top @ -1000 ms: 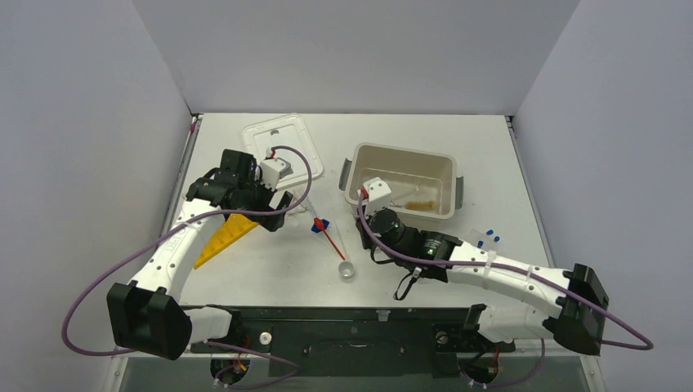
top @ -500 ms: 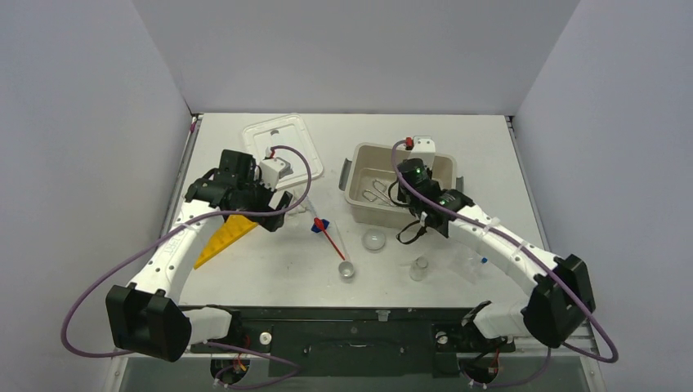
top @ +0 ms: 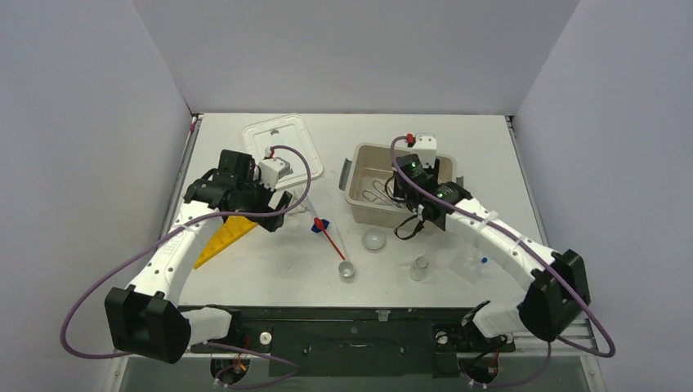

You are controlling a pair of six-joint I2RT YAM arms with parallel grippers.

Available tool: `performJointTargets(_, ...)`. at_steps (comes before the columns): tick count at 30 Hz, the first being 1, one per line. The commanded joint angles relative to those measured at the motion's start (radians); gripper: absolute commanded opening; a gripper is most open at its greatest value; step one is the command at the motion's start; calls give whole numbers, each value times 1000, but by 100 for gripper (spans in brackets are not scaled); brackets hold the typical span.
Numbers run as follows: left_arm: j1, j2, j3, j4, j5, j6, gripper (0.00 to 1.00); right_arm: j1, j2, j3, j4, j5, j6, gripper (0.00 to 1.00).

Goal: Organize the chemistry lab equipment
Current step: Place the chemistry item in the storage box, then pick up the collection bottle at the center of the board.

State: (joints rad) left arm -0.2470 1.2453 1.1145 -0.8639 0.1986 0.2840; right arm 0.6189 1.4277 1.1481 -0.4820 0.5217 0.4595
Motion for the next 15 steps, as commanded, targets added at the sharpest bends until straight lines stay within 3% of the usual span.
performJointTargets(1,5,-13,20,23,17,7,97,89,-163,-85,-77,51,77,49)
performJointTargets(8,4,-1,22,25,23,2,96,285,-342,-299,-207,84,288,50)
performJointTargets(15,5,-5,25,23,23,-2,97,465,-409,-454,-282,105,515,50)
